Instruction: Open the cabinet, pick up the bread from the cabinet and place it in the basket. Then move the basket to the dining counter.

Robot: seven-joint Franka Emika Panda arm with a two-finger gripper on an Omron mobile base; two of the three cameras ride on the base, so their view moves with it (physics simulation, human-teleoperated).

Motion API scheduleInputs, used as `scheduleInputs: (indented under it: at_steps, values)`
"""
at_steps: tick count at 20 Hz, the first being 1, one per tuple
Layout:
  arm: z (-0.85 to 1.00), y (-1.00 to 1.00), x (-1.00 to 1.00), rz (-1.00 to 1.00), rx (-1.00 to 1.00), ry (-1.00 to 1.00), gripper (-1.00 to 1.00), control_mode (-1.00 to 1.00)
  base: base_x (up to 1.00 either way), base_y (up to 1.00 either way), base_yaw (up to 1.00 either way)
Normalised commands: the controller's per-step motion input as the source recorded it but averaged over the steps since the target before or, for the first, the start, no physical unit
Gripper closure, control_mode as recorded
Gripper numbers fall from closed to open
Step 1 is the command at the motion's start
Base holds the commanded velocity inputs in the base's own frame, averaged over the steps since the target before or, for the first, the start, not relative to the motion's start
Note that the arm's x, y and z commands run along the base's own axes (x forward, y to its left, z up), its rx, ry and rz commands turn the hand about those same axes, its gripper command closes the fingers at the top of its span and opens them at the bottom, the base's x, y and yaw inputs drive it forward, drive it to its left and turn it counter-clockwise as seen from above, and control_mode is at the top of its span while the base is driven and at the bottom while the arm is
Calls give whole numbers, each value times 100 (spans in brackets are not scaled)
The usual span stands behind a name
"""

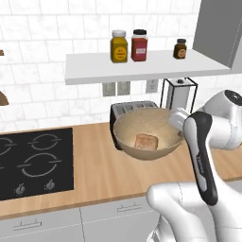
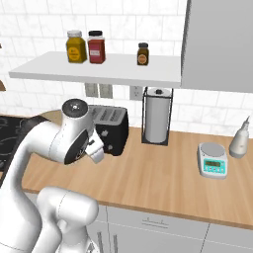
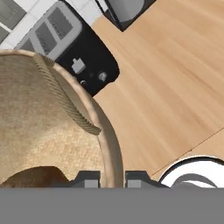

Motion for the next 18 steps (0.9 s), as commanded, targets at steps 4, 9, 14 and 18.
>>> scheduleInputs:
  at_steps: [4, 9, 14, 18]
  values:
    - [84, 0, -35, 0, 8, 0, 100, -100, 0, 0, 0]
    - [60, 0, -42, 0, 3, 0, 100, -100, 0, 0, 0]
    - [0, -1, -37, -3, -1, 0, 100, -100, 0, 0, 0]
    - [-8, -6, -18, -2, 1, 0, 100, -100, 0, 0, 0]
